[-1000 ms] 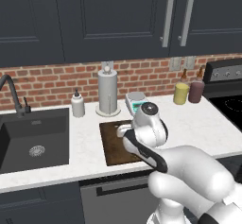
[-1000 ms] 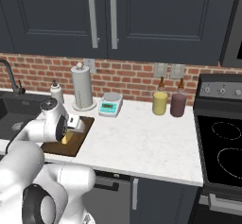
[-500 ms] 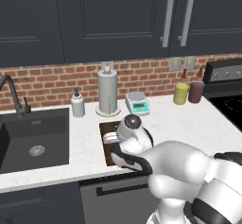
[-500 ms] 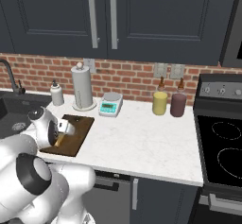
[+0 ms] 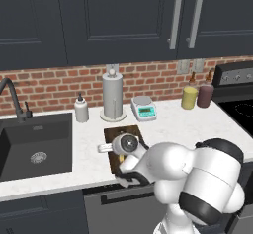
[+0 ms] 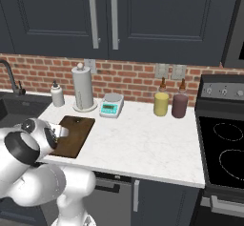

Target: Pick up the sponge from the counter and clean the cutting board by briefly scrubbing or pressing down on the cutting board. Once finished, release the sponge.

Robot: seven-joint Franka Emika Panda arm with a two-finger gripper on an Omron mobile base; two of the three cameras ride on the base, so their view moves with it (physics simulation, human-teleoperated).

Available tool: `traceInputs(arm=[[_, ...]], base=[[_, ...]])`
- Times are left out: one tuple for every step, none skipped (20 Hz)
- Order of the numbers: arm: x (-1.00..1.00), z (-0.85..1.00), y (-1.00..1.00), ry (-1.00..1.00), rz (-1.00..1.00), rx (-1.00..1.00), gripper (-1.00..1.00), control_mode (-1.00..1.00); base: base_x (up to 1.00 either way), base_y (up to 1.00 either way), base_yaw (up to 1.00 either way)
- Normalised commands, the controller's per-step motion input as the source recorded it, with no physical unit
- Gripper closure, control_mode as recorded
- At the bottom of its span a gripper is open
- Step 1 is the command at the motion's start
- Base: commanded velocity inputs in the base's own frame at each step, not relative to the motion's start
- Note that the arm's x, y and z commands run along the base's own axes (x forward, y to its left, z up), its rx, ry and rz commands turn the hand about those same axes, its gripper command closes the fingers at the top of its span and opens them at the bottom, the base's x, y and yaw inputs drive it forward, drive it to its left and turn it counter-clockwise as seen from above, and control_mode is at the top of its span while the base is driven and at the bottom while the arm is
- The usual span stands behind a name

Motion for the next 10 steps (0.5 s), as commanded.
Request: traceInputs(arm=[[0.14,0.0,0.21,-0.13,0.0,0.0,1.0,-1.0],[0.15,0.0,0.14,-0.1,0.0,0.0,1.0,-1.0],[0.09,0.0,0.04,-0.09,0.0,0.0,1.0,-1.0],[0.0,0.0,0.0,-0.08,0.0,0.0,1.0,-1.0],[0.0,0.0,0.0,-0.05,0.0,0.0,1.0,-1.0],[0.0,0.0,-0.15,-0.03,0.0,0.0,1.0,-1.0],[0.0,0.0,-0.27,0.0,0.0,0.0,1.0,-1.0],[0.0,0.0,-0.34,0.0,0.0,0.0,1.0,-1.0],[0.0,0.0,-0.37,0.0,0.0,0.03,1.0,-1.0],[0.06,0.0,-0.39,0.0,0.0,0.03,1.0,-1.0]], base=[[0.0,0.0,0.0],[0.0,0.0,0.0],[0.0,0.0,0.0],[0.0,0.0,0.0],[0.0,0.0,0.0],[0.0,0.0,0.0],[0.0,0.0,0.0],[0.0,0.0,0.0],[0.0,0.0,0.0],[0.0,0.0,0.0]])
